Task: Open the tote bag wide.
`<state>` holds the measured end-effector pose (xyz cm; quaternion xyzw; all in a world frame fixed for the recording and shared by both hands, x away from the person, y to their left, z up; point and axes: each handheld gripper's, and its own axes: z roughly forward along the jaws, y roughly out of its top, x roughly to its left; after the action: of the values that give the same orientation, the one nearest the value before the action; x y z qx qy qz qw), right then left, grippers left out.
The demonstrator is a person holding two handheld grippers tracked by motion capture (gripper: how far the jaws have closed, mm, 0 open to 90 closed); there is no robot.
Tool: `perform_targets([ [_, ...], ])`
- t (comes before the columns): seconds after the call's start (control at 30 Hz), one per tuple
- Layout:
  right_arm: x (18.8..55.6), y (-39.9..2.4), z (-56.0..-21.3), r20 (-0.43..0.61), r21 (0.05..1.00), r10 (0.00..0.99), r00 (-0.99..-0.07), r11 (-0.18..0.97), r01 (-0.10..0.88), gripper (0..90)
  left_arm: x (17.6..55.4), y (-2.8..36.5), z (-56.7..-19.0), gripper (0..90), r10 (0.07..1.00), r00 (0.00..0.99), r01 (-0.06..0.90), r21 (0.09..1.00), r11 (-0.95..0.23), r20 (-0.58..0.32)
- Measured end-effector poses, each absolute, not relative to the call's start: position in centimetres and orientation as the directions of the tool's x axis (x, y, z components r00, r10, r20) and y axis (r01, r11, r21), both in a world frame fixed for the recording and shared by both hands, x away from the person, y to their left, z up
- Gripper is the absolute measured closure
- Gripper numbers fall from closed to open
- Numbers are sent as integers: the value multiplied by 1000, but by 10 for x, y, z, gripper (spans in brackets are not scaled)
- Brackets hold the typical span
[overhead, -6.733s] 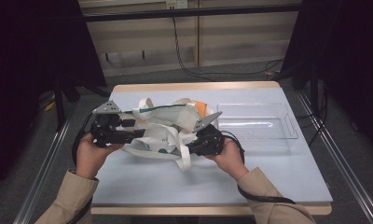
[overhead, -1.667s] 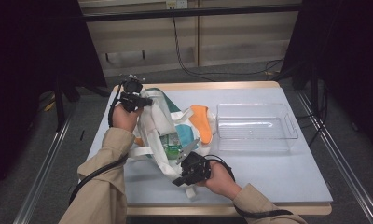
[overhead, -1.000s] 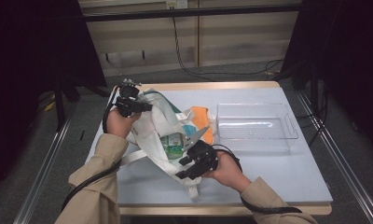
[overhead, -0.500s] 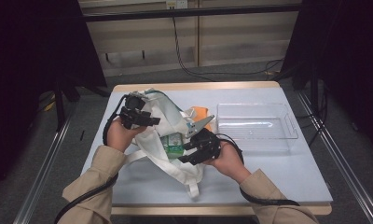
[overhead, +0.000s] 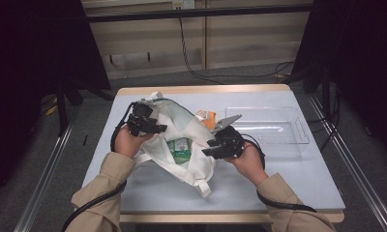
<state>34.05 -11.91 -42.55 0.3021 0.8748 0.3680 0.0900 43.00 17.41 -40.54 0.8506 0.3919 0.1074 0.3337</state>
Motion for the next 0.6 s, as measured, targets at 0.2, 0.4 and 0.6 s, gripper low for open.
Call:
perform_targets([
  [0.2,341,-118,-428,69,713,587,-807,536,451,548,431,172,-409,394,708,703,578,630,-518,-64],
  [0.4,332,-102,-421,76,730,546,-835,539,419,445,430,166,-414,372,695,715,580,614,-535,-69],
  [0.6,325,-82,-432,71,707,489,-869,590,390,309,431,161,-415,521,697,715,582,594,-555,-49],
])
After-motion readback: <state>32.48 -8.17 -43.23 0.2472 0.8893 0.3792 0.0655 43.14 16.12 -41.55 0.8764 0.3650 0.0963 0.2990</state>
